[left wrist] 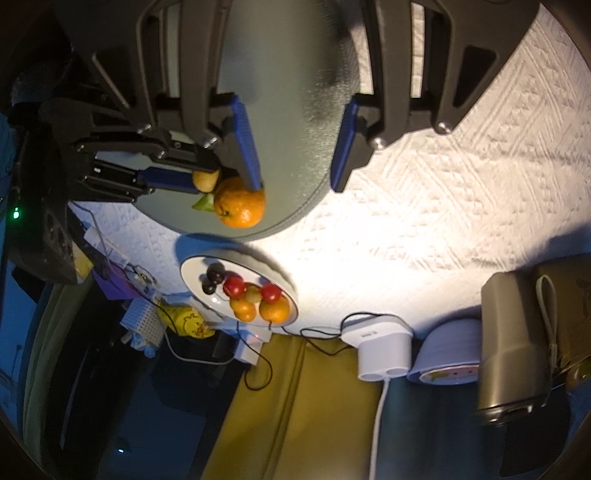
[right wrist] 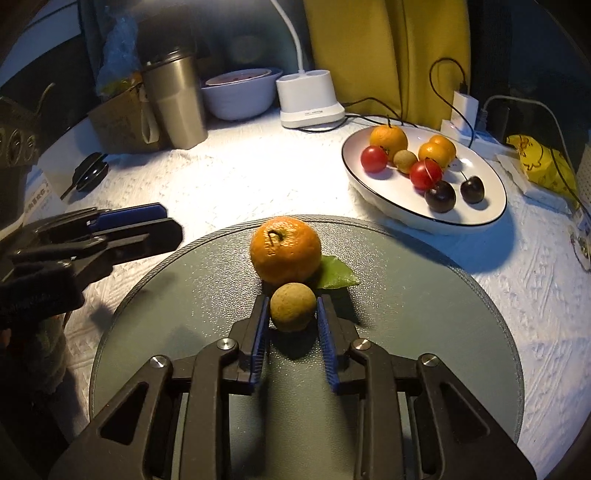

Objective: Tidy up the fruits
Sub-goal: 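Grasp the large orange with the left tool while the right tool grasps a yellow fruit, then carry the orange and yellow fruit to the white plate and release both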

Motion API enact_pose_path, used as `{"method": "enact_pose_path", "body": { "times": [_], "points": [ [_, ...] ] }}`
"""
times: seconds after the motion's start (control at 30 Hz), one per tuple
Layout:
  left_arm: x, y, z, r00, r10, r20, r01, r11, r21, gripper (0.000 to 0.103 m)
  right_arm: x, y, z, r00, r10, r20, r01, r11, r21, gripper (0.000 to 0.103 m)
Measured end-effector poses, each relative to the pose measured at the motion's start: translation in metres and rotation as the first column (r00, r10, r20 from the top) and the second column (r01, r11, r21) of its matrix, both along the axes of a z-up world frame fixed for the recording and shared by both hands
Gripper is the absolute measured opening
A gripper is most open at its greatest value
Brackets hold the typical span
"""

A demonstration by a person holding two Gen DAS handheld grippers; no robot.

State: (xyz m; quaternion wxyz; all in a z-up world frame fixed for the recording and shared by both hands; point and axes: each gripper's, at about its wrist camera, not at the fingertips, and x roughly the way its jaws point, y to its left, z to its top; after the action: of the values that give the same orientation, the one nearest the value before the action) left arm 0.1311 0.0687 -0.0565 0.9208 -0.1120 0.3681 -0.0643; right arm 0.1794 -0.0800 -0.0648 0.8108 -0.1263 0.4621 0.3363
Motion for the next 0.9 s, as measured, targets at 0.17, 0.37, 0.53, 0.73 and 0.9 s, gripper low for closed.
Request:
{"method": "enact_pose_path", "body": {
  "times": [0.17,0.37,0.53,0.73,0.9],
  "points": [
    [0.006,-0.012,0.0,1.0,-0.024,-0.004,0.024,1.0,0.005,0.041,0.002,-0.005,0.005,1.0,-0.004,0.012,0.003,1.0,0.012,0.028],
    [0.015,-0.029,-0.001,0.998,-0.057,-0.015,0.057,0.998,0.016,0.041,0.007,-0.018,0.006,1.0,-0.027,0.013,0.026,0.999,0.025,0.028],
    [0.021,-0.042,0.0,0.996,-0.09,-0.018,0.09,0.996,0.025,0.041,0.013,-0.03,0.008,0.999,-0.051,0.013,0.051,0.998,0.039,0.028],
    [0.034,-0.056,-0.006,0.993,-0.108,-0.041,0.11,0.992,0.057,0.042,0.019,-0.044,0.008,0.997,-0.075,0.01,0.074,0.996,0.052,0.028],
    [0.043,-0.058,-0.009,0.994,-0.097,-0.05,0.1,0.992,0.081,0.042,0.024,-0.054,0.007,0.996,-0.093,0.005,0.093,0.994,0.058,0.028]
  ]
}}
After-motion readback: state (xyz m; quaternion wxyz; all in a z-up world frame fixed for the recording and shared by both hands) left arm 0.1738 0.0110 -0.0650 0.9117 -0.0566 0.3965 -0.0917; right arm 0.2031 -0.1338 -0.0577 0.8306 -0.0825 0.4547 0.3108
